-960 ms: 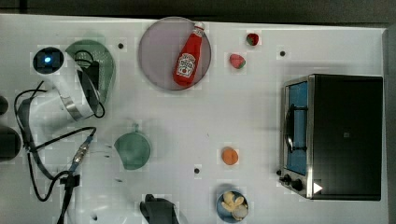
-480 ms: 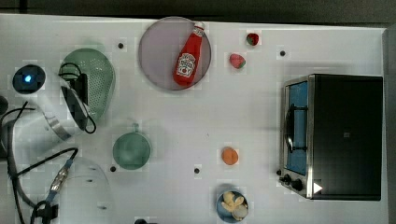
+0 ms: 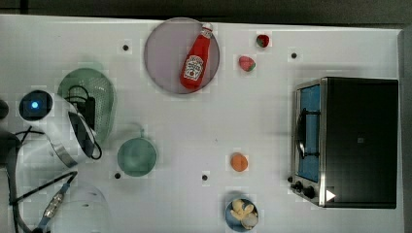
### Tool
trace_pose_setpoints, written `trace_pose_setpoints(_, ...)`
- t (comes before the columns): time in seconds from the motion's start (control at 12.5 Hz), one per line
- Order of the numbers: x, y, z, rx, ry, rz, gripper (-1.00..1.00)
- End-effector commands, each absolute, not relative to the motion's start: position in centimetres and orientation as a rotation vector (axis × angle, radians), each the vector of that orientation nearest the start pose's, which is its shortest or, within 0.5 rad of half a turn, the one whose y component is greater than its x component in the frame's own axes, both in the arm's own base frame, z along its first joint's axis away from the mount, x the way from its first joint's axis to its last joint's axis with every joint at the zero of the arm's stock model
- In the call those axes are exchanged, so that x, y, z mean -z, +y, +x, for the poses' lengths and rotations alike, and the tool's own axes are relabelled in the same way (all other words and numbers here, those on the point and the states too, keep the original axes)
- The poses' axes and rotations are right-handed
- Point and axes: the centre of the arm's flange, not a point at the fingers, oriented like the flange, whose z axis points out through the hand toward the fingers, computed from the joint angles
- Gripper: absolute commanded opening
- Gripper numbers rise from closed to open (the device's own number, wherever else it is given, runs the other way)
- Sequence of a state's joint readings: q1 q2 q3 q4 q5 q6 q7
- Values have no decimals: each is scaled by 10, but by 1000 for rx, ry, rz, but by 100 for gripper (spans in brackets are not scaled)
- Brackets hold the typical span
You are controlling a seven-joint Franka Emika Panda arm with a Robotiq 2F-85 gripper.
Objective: Drag strainer backwards.
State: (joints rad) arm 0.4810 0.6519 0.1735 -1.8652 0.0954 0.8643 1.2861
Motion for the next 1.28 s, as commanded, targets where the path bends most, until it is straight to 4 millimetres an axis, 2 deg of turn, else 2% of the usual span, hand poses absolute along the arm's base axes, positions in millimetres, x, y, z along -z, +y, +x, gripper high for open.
trace_pose_setpoints(0.08,-180,400,469,-266,2180,-2258,100)
trace_pose_setpoints(0.72,-183,399,390,-282,2156,-2315,100)
trace_pose_setpoints(1.28,-185,409,323,-296,2154,-2364,100)
